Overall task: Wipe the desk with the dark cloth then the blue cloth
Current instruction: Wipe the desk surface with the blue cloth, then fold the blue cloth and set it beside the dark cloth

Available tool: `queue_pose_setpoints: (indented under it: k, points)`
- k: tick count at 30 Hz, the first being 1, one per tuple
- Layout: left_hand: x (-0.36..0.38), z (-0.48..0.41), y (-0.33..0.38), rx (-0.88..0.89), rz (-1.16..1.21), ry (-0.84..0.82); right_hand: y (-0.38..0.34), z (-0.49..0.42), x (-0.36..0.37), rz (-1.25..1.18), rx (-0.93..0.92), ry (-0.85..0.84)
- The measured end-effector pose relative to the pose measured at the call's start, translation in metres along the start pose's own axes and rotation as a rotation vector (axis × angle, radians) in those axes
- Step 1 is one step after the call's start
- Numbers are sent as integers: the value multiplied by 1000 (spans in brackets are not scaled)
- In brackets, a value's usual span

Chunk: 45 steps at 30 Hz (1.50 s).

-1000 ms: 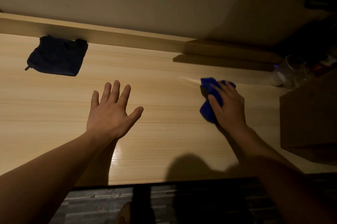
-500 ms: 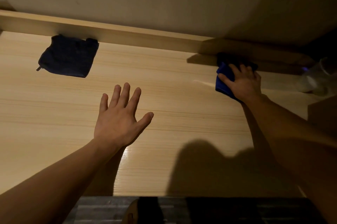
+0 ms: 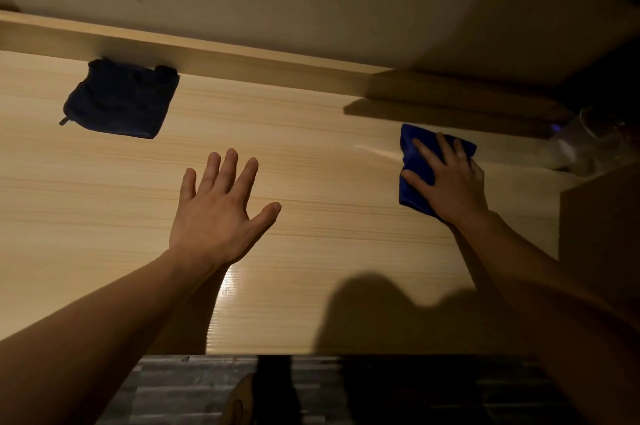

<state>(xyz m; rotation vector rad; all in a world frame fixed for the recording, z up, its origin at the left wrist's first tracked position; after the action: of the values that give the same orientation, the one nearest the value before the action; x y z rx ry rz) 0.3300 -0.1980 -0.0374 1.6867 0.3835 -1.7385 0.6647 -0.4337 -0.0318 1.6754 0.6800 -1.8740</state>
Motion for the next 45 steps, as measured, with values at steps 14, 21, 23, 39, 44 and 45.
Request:
queue_pose_setpoints:
  k: [14, 21, 23, 39, 44, 45]
  points:
    - [-3, 3, 3, 10, 10, 13, -4, 138, 17, -9, 19, -17]
    - [-4, 4, 3, 37, 15, 4, -6, 199, 26, -74, 34, 9]
    - [-2, 3, 2, 51, 22, -5, -8, 213, 27, -117, 50, 32]
    - [-18, 195, 104, -389, 1721, -506, -169, 293, -84, -195, -178, 67]
    - [-63, 228, 89, -515, 2180, -492, -254, 306, -121, -177, -304, 73]
    - [-67, 230, 79, -512, 2178, -474, -266, 306, -125, -186, -321, 43]
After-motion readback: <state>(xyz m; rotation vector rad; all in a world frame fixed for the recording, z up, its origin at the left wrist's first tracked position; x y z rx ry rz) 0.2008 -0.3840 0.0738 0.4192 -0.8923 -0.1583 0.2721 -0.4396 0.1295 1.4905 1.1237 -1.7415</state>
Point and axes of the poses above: each hand's wrist, its own z-axis away from the middle knuckle, its own x-axis out of the palm, y = z × x, the point moved 9 cm from there along -z, towards the middle knuckle, and after that the axes turned 3 degrees about z, right-handed, at the moved point
